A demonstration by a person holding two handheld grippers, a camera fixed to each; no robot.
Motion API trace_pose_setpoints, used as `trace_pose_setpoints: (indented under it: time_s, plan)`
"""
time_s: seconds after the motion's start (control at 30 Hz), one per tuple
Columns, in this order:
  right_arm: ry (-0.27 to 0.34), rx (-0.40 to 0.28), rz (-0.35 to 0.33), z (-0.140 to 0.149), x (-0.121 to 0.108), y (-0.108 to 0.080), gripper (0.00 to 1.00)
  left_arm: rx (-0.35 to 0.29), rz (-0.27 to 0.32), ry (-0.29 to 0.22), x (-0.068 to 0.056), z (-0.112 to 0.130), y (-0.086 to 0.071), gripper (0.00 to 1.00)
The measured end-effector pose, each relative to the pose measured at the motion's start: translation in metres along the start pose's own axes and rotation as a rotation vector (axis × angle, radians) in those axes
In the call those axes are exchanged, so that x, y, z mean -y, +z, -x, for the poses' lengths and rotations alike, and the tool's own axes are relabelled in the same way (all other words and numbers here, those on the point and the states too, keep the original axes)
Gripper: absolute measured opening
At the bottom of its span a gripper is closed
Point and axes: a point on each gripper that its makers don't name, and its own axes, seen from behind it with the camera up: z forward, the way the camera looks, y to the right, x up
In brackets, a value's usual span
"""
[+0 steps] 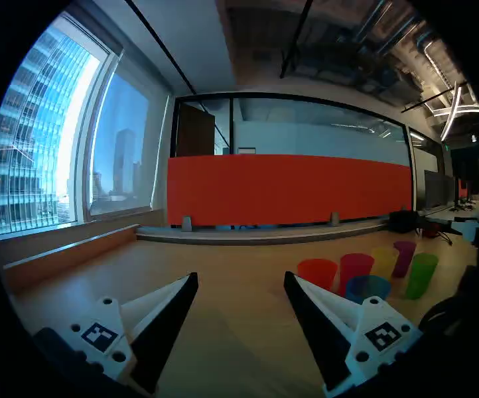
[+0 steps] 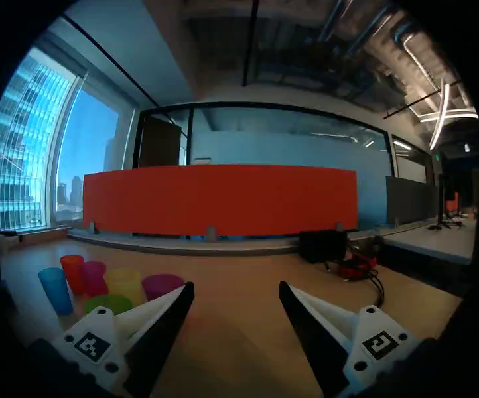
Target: Pour water
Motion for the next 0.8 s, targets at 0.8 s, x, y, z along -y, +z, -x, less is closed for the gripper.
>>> trace_pose_setpoints:
  time_s: [0.8]
  plan:
    - [-0.001, 0.003, -0.006, 0.0009, 0.0011, -0.0017, 0.99, 0.000, 0.000, 0.000, 0.0008, 0.0002, -0.0009, 0.96]
